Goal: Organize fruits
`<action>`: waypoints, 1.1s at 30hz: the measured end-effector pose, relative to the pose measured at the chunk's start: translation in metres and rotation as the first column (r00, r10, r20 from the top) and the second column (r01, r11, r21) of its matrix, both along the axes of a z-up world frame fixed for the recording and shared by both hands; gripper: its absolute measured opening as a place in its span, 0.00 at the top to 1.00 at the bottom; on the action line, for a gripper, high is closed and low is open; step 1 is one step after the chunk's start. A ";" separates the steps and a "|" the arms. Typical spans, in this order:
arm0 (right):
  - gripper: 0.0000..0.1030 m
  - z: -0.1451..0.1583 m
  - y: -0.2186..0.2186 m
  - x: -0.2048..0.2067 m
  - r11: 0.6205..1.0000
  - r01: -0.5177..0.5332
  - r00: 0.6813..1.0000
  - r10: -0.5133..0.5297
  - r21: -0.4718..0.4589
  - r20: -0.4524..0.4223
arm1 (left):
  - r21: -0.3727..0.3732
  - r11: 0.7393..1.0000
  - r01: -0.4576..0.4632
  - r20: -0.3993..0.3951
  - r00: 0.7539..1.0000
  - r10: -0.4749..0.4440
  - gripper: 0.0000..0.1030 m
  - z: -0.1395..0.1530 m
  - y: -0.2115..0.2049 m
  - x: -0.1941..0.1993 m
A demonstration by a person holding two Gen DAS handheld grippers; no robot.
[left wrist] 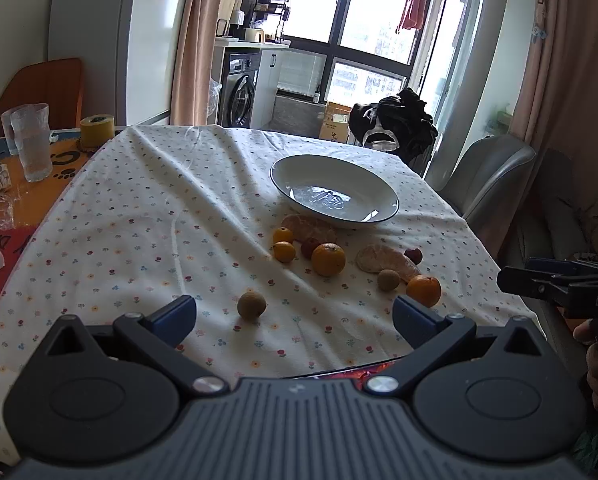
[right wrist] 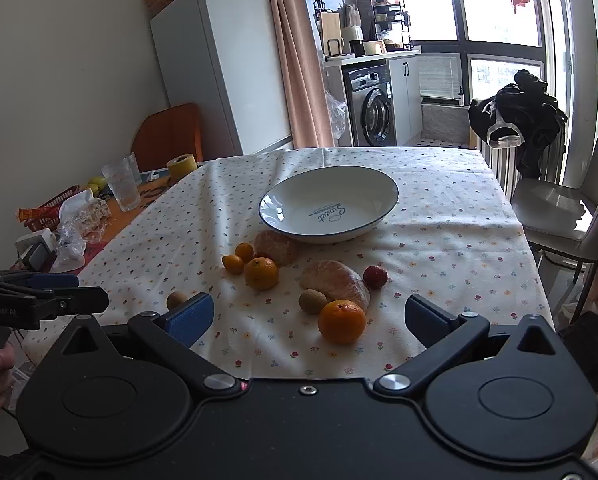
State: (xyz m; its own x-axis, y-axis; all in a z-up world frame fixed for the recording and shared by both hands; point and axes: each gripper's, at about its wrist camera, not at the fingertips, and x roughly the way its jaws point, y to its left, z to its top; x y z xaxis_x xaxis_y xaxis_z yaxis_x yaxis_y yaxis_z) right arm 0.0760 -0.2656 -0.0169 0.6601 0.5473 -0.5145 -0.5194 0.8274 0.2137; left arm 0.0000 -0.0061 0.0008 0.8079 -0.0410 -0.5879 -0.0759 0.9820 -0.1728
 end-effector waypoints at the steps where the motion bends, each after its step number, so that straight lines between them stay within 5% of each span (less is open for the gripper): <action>1: 0.00 0.000 0.000 0.000 1.000 -0.001 1.000 0.001 -0.002 0.000 | -0.004 1.000 0.000 0.000 1.000 0.000 0.00 0.000 0.001 0.000; 33: 0.00 0.006 0.001 -0.002 1.000 -0.002 1.000 0.002 -0.007 0.020 | -0.012 1.000 0.007 0.021 1.000 -0.007 0.00 0.002 0.004 -0.001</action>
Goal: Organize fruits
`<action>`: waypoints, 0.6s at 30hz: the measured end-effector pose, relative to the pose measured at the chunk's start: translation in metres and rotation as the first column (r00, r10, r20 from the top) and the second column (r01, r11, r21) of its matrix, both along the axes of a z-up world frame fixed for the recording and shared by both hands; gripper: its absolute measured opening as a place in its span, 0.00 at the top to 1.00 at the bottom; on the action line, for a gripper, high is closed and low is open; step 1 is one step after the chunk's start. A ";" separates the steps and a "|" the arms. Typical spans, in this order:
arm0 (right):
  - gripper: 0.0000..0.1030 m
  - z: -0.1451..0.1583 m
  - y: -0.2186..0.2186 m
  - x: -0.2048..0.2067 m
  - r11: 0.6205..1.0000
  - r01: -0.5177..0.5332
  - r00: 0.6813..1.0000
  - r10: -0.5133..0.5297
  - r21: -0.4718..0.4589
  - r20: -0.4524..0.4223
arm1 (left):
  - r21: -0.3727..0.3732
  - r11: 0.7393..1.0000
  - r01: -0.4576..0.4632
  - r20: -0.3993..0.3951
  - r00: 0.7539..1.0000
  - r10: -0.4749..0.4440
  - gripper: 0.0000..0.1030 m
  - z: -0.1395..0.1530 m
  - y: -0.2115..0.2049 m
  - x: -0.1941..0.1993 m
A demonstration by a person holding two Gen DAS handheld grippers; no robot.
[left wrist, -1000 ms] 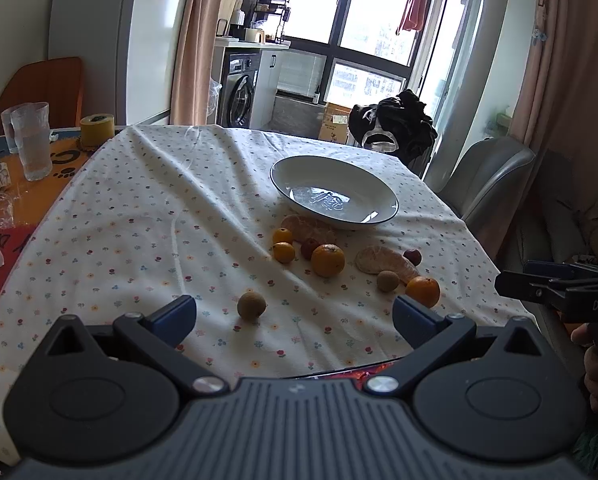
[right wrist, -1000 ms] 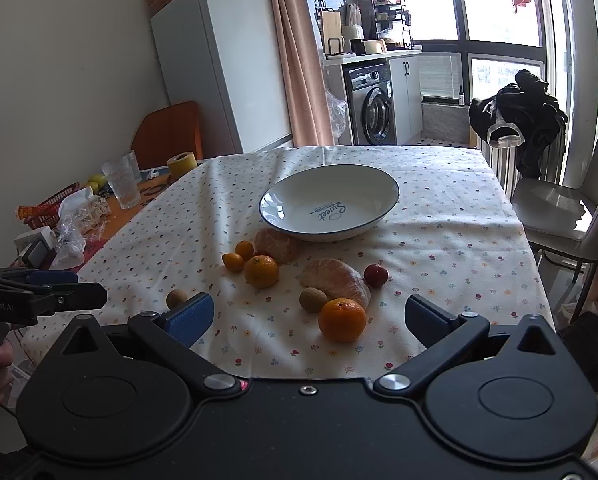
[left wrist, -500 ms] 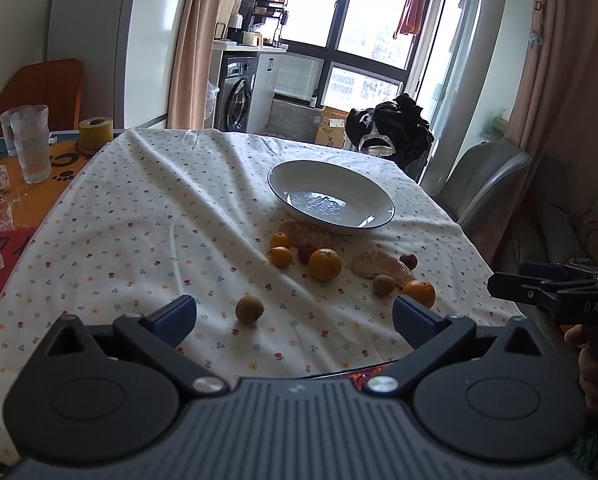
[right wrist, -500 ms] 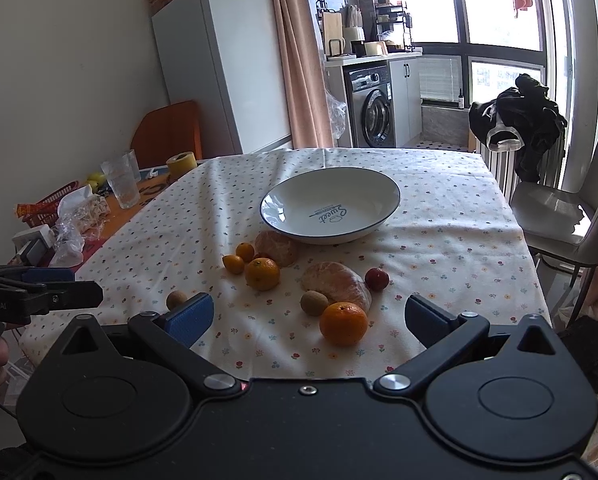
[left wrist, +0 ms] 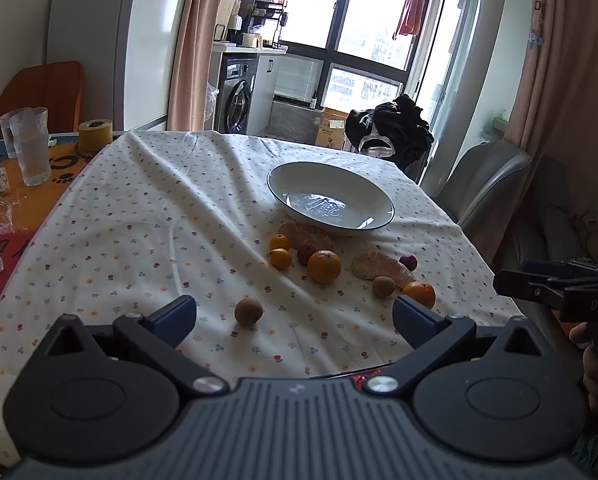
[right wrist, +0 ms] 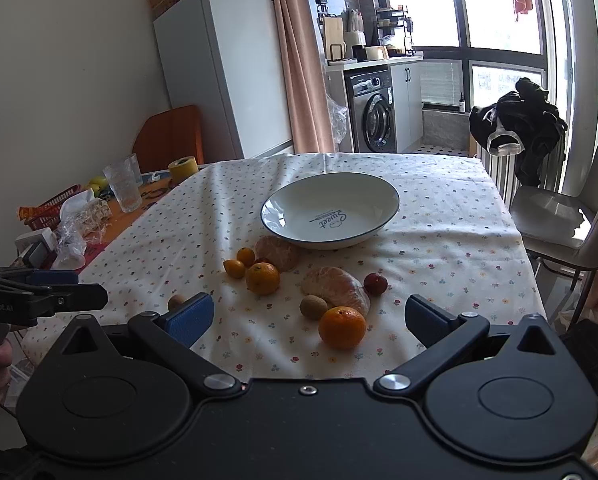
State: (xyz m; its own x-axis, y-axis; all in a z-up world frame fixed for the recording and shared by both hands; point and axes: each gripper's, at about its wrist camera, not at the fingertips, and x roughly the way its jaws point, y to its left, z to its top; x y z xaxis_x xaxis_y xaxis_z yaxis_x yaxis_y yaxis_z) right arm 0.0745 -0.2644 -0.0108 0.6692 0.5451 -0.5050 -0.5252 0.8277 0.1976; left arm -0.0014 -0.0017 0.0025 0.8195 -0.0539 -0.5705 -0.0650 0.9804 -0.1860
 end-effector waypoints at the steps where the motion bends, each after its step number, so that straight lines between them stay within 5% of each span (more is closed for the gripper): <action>1: 0.00 0.000 0.000 0.000 1.000 0.001 1.000 -0.001 0.000 -0.001 | 0.001 1.000 0.001 -0.001 1.000 -0.001 0.00 0.000 0.000 0.000; 18: 0.00 0.000 0.000 0.001 1.000 -0.004 1.000 0.004 0.003 -0.005 | 0.013 1.000 0.002 0.005 1.000 -0.002 0.00 0.000 -0.003 -0.001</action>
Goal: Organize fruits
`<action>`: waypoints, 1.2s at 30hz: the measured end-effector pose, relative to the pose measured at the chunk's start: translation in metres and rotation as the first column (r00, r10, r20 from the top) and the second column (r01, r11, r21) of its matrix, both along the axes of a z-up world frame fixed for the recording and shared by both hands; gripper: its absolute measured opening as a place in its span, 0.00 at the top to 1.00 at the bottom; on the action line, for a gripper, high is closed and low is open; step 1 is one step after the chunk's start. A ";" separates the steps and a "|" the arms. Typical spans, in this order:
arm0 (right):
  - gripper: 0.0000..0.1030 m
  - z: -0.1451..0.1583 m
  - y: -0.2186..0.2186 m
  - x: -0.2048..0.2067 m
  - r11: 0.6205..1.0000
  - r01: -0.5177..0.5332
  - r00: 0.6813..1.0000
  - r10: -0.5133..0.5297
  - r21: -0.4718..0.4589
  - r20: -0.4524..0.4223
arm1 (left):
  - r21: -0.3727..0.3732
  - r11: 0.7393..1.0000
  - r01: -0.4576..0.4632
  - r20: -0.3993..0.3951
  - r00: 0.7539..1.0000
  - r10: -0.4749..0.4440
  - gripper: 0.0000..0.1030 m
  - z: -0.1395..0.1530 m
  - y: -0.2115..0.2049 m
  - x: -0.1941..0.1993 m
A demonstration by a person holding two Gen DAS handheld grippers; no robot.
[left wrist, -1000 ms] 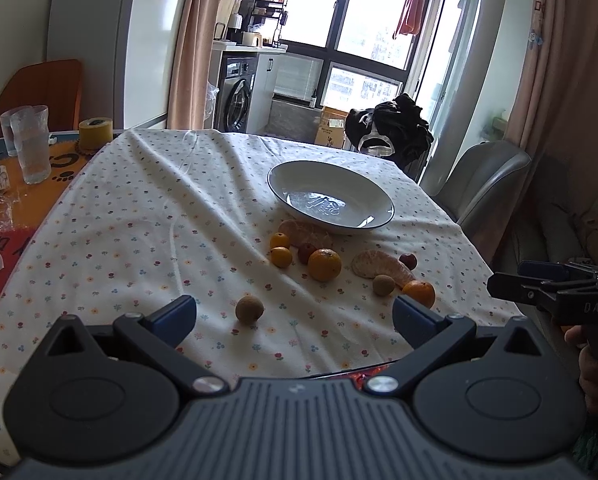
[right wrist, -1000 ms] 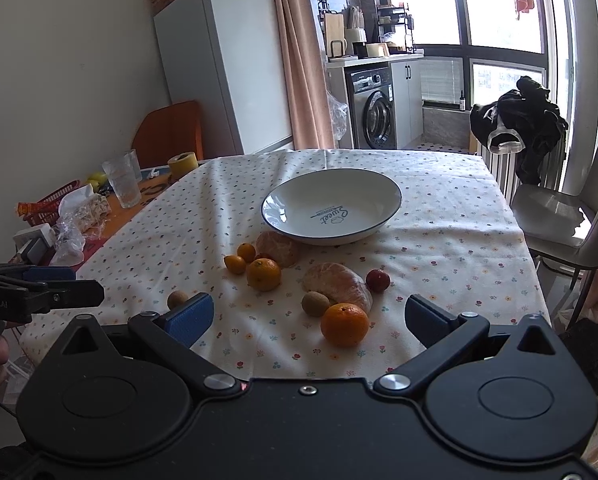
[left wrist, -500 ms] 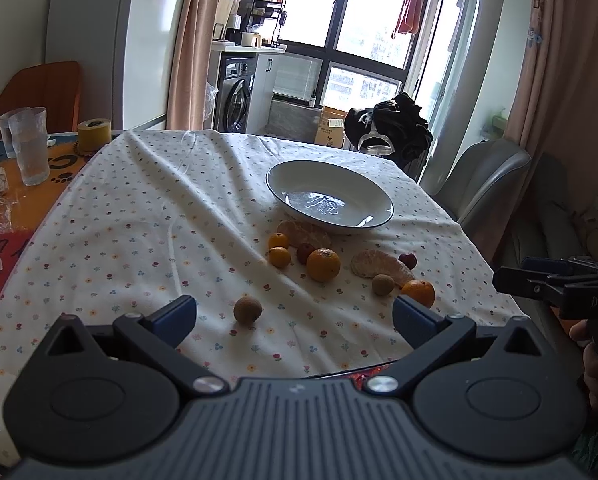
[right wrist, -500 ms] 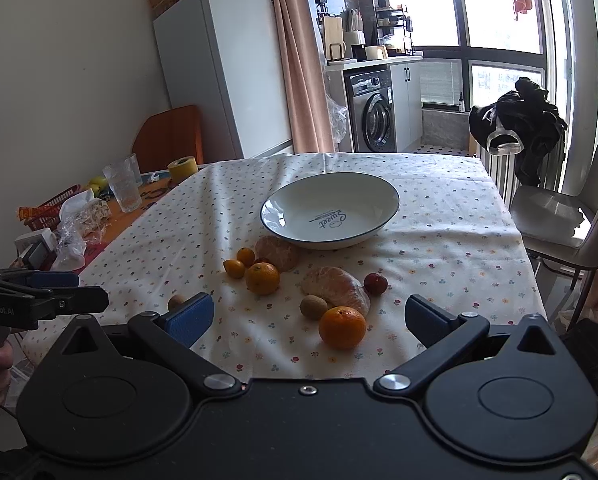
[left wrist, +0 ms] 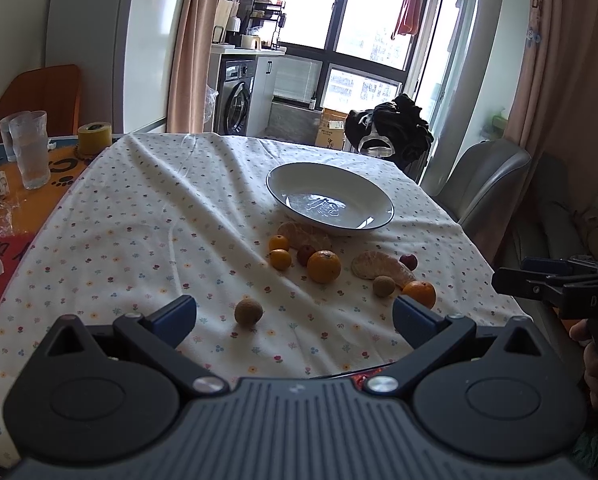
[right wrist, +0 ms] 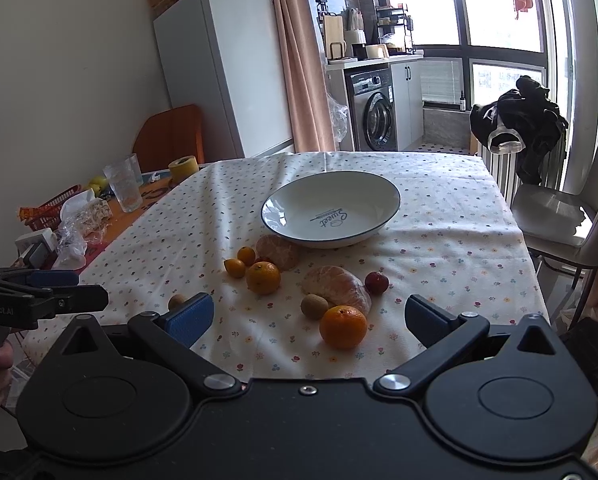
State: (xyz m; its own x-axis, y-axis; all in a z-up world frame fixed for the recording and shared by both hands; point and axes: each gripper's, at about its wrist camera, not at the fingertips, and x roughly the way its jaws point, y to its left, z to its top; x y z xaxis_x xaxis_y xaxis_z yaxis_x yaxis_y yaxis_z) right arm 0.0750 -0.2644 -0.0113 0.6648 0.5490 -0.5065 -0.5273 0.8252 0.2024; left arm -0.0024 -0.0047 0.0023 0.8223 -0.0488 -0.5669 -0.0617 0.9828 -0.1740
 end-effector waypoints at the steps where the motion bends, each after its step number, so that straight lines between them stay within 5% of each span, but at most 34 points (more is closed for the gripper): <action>1: 0.00 0.000 0.000 0.000 1.000 -0.002 1.000 0.002 0.000 0.001 | 0.000 1.000 0.001 0.000 1.000 -0.001 0.00 0.000 0.000 0.000; 21: 0.00 -0.018 0.004 0.006 1.000 -0.019 1.000 0.019 -0.022 -0.004 | -0.021 1.000 -0.020 0.007 1.000 0.020 0.00 -0.011 0.006 0.006; 36: 0.00 -0.059 0.007 0.034 0.999 -0.047 0.996 0.049 0.025 -0.073 | -0.041 0.995 -0.089 -0.017 0.996 0.089 0.02 -0.053 0.021 0.032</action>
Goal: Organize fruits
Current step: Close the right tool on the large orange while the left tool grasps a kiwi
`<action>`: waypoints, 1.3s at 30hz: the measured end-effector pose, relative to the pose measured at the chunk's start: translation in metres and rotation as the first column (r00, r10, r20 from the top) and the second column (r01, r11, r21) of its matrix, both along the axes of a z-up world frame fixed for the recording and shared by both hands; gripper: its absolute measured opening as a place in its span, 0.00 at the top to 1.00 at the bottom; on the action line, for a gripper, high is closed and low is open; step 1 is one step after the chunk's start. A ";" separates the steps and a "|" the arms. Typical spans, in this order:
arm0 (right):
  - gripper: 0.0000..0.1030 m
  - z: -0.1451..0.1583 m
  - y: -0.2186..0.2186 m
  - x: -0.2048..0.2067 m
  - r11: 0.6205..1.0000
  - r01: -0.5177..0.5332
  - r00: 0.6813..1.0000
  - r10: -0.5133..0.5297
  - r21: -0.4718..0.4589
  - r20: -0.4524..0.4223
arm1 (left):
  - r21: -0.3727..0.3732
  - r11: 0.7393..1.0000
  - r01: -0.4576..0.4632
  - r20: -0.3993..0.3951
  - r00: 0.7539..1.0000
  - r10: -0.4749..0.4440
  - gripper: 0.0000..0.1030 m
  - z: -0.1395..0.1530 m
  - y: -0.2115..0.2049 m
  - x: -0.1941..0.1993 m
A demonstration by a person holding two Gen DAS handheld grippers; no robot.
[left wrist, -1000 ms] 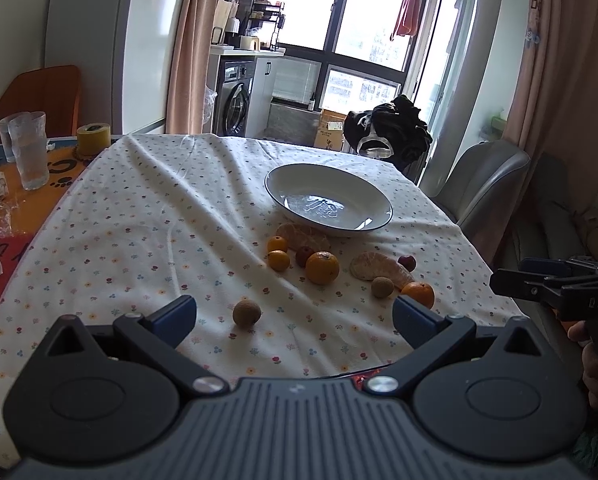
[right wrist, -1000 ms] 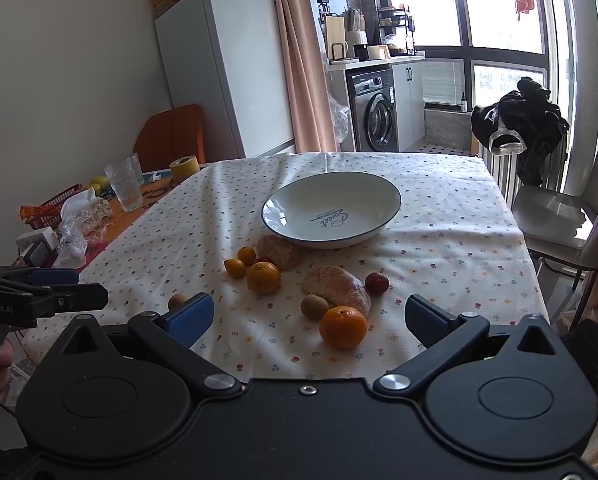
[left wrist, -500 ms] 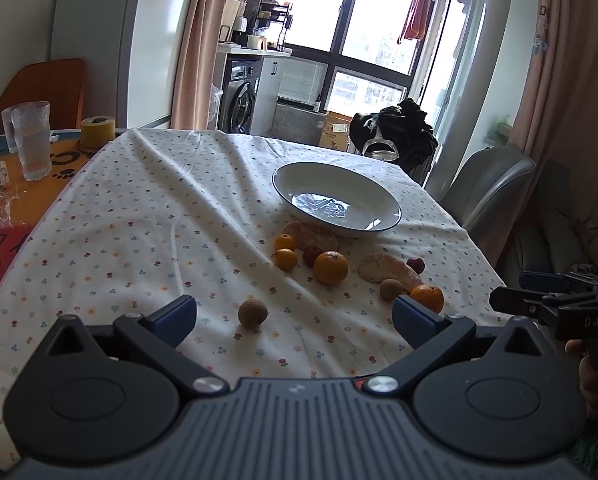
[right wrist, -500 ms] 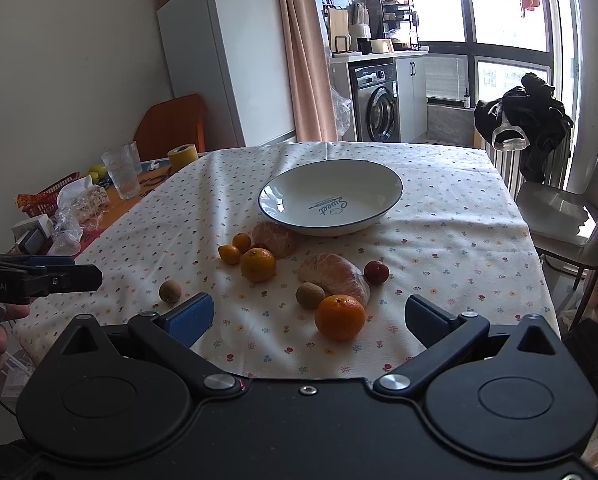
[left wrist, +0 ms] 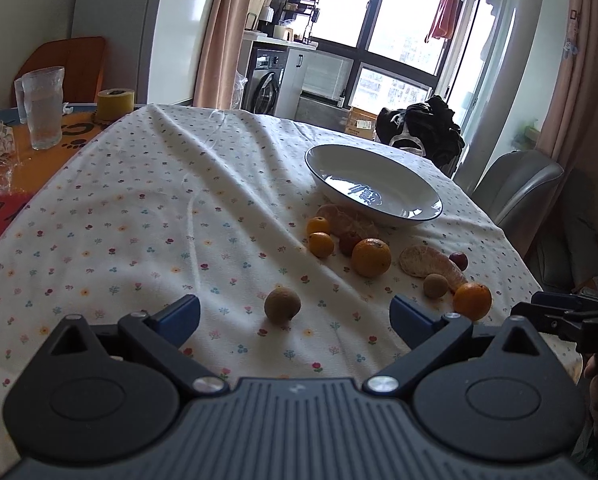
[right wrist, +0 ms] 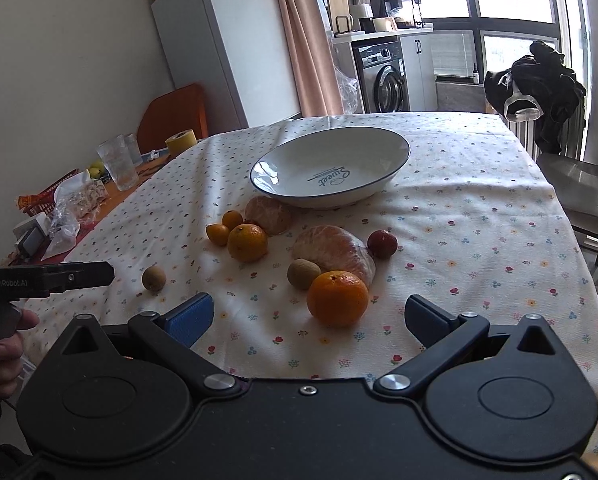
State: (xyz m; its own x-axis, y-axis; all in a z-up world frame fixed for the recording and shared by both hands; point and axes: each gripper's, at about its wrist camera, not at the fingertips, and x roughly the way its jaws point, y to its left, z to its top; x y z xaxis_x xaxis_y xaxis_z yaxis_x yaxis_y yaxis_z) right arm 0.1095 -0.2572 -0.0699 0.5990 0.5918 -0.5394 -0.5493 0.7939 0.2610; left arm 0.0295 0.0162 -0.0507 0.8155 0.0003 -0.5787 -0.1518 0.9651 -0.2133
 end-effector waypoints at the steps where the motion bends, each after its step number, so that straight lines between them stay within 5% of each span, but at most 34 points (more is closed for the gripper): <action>1: 0.01 -0.001 0.001 0.001 1.000 -0.001 1.000 0.001 0.000 0.000 | -0.002 1.000 -0.001 -0.001 1.000 0.001 0.02 -0.002 0.001 0.001; 13: 0.21 -0.023 0.018 0.019 1.000 -0.003 1.000 0.003 -0.025 -0.030 | -0.058 0.998 0.005 -0.015 1.000 -0.005 0.16 -0.022 0.016 0.023; 25: 0.34 -0.034 0.018 0.032 0.999 0.026 0.999 -0.027 -0.040 -0.026 | -0.043 0.999 0.018 -0.031 0.999 -0.020 0.46 -0.039 0.013 0.042; 33: 0.60 -0.035 0.021 0.032 0.998 0.025 1.000 -0.025 -0.060 -0.002 | -0.041 0.999 0.032 -0.036 0.999 -0.034 0.76 -0.040 0.009 0.043; 39: 0.60 -0.030 0.017 0.028 0.999 0.001 1.000 -0.001 -0.034 0.003 | -0.034 0.998 0.048 -0.029 0.998 -0.049 0.76 -0.037 0.002 0.043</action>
